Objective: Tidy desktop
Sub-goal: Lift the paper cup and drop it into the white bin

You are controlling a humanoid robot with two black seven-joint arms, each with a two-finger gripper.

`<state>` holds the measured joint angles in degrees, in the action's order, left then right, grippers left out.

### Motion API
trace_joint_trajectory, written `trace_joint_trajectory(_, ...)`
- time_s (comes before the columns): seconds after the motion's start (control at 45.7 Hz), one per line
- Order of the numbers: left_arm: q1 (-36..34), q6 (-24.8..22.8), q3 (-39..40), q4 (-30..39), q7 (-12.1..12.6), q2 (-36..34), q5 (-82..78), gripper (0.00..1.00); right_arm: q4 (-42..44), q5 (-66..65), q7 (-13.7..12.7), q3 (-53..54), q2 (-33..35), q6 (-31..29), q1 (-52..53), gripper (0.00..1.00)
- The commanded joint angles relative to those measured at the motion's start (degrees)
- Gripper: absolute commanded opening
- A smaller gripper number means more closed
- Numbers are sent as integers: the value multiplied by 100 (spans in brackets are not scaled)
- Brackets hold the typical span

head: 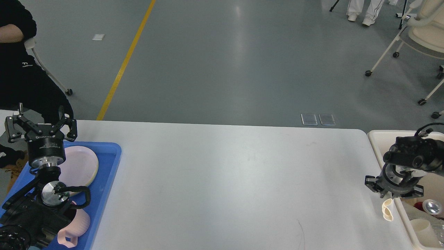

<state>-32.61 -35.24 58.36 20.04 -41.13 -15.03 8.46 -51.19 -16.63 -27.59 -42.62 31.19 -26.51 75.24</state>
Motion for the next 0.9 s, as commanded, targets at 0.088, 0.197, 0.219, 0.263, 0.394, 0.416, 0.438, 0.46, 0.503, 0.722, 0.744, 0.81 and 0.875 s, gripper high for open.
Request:
trace_joint_trajectory(0.088, 0, 0, 0, 0, 0, 0, -3, 96, -303, 362, -10, 482, 564, -811, 1396, 0)
trace_joint_trajectory(0.197, 0, 0, 0, 0, 0, 0, -3, 96, -295, 371, -10, 1044, 932, -1137, 1905, 0)
trace_joint_trajectory(0.219, 0, 0, 0, 0, 0, 0, -3, 96, -277, 362, -10, 1184, 1012, -1163, 2011, 0)
trace_joint_trajectory(0.263, 0, 0, 0, 0, 0, 0, -3, 96, -268, 371, -10, 1483, 1178, -1181, 2222, 0)
trace_joint_trajectory(0.394, 0, 0, 0, 0, 0, 0, 6, 96, -242, 415, -19, 2494, 1653, -1181, 2390, 0)
trace_joint_trajectory(0.416, 0, 0, 0, 0, 0, 0, 6, 96, -242, 415, -19, 2582, 1706, -1172, 2390, 0)
trace_joint_trajectory(0.438, 9, 0, 0, 0, 0, 0, 6, 96, -242, 415, -19, 2653, 1741, -1163, 2364, 0)
trace_joint_trajectory(0.46, 9, 0, 0, 0, 0, 0, -3, 96, -233, 415, -19, 2671, 1768, -1137, 2337, 0)
trace_joint_trajectory(0.503, 0, 0, 0, 0, 0, 0, -3, 96, -181, 415, -19, 2636, 1786, -1102, 2267, 0)
trace_joint_trajectory(0.722, 0, 0, 0, 0, 0, 0, -3, 96, 1259, 441, -19, 2355, 1768, -426, 836, 0)
trace_joint_trajectory(0.744, 0, 0, 0, 0, 0, 0, -3, 96, 1426, 441, -19, 2355, 1768, -373, 625, 0)
trace_joint_trajectory(0.81, 0, 0, 0, 0, 0, 0, -3, 96, 1892, 441, -1, 2372, 1768, -197, 80, 2)
trace_joint_trajectory(0.875, 0, 0, 0, 0, 0, 0, -3, 96, 2314, 441, 34, 2434, 1707, 136, -342, 35)
